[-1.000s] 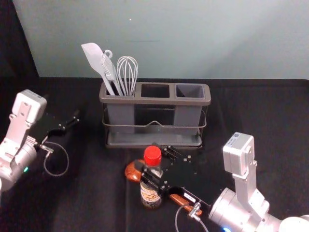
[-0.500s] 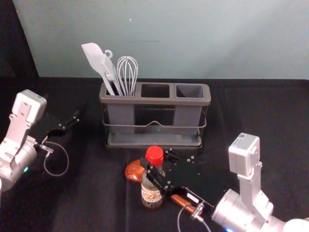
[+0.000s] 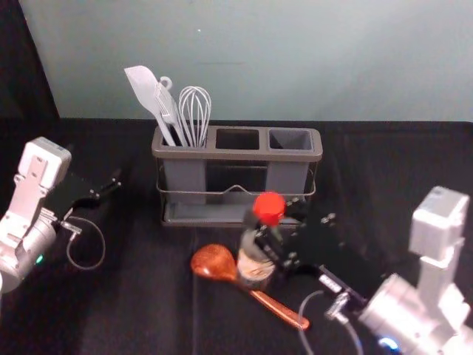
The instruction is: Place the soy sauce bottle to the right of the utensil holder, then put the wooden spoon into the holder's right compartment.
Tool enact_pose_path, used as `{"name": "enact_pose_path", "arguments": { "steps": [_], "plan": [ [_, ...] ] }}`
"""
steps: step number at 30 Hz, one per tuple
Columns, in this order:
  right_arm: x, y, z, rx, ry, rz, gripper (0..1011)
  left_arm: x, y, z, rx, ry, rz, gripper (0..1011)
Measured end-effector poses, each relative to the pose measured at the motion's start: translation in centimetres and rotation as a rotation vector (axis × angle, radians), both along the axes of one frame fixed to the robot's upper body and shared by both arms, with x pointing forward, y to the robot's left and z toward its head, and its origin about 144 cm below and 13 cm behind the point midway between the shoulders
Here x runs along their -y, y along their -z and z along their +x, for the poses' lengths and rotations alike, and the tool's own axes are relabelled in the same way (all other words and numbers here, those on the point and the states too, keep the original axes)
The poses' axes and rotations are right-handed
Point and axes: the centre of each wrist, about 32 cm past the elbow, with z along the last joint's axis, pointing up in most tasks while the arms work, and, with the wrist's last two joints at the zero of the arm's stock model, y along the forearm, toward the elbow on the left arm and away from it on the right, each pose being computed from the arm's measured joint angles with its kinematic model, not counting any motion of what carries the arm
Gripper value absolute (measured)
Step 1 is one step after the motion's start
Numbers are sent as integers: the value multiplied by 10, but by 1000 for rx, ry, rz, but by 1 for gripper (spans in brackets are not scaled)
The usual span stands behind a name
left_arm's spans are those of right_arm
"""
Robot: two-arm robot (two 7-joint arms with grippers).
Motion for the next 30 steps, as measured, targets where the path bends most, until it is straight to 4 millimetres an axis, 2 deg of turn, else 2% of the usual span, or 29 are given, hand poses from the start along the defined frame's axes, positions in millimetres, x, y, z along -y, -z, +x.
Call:
{"name": "enact_pose_path", "arguments": {
  "steps": [6, 16, 30],
  "plan": [
    [18, -6, -2, 15, 69, -1, 383, 0, 0, 0, 0, 0, 0, 1000],
    [47, -2, -6, 12, 181, 7, 383, 0, 0, 0, 0, 0, 0, 1000],
    [71, -1, -3, 26, 289, -23, 383, 0, 0, 0, 0, 0, 0, 1000]
  ]
}}
